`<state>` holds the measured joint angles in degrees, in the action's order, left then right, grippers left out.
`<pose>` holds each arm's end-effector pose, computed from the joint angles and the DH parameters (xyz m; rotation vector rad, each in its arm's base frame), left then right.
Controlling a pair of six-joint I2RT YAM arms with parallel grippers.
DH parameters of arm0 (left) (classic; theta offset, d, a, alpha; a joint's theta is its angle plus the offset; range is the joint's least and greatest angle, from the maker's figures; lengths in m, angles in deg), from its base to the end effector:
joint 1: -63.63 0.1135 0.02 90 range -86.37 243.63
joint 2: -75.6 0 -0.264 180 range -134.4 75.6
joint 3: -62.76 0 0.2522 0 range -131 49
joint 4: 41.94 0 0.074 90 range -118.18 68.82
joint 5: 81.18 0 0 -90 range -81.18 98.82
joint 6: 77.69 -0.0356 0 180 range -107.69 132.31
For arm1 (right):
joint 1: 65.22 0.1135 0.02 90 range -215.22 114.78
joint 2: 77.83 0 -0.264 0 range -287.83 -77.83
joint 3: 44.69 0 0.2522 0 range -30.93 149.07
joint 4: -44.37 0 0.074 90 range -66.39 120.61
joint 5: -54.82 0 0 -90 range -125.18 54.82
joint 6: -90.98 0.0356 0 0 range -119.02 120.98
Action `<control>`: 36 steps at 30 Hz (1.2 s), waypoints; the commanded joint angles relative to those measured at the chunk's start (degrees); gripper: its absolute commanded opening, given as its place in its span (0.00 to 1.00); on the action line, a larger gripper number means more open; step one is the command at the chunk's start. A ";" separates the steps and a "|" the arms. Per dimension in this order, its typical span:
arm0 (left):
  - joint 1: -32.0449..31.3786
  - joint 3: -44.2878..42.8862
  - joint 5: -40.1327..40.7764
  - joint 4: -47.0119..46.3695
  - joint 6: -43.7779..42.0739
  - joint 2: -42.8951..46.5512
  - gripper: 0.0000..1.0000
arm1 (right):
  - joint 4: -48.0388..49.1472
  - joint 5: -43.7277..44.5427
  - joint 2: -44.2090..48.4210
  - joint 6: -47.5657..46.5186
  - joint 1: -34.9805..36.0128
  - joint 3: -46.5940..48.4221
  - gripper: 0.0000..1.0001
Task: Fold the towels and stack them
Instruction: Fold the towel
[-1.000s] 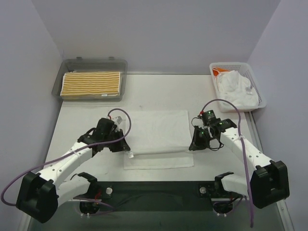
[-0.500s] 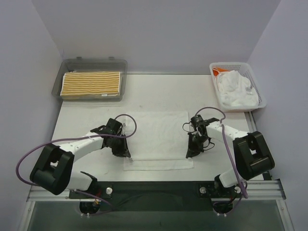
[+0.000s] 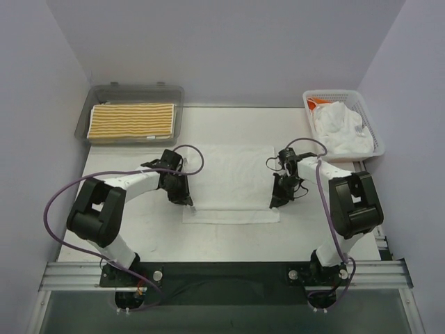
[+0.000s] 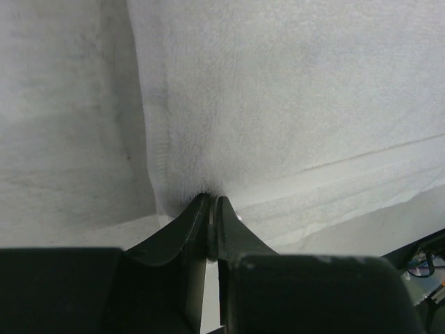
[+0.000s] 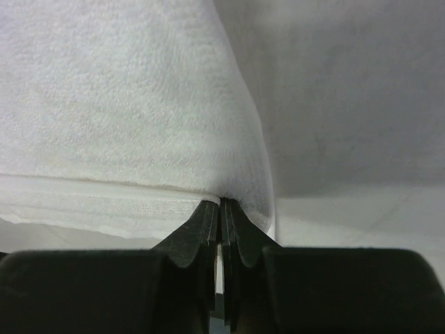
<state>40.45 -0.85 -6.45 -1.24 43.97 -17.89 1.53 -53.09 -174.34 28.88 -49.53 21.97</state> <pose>0.2636 -0.1231 0.1492 -0.1485 2.9051 -0.5752 0.2866 0.0919 0.1473 0.2408 2.9103 0.5921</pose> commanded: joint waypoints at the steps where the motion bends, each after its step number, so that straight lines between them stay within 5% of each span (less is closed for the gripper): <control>1: 2.44 -2.44 14.48 2.42 -7.14 -3.28 0.00 | -2.91 12.20 -0.27 -3.81 -2.32 3.69 0.00; 16: 2.44 -9.66 16.85 10.85 -9.16 16.22 0.00 | -13.19 15.54 18.71 -5.14 -2.32 10.02 0.00; 30: 0.59 7.64 13.25 5.86 -2.83 25.21 0.02 | -12.15 15.63 20.50 -2.41 -2.32 -0.07 0.00; 34: 0.24 10.55 12.02 3.38 -1.43 19.68 0.10 | -9.33 13.09 15.92 -1.45 -2.24 -3.76 0.09; 36: -0.64 11.26 11.31 3.56 0.06 19.75 0.25 | -8.45 11.94 16.00 -0.92 -1.97 -4.82 0.26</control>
<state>39.00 8.90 -2.88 -1.77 44.17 2.70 -3.01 -50.14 -158.10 28.68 -49.97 19.20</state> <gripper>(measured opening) 0.219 0.184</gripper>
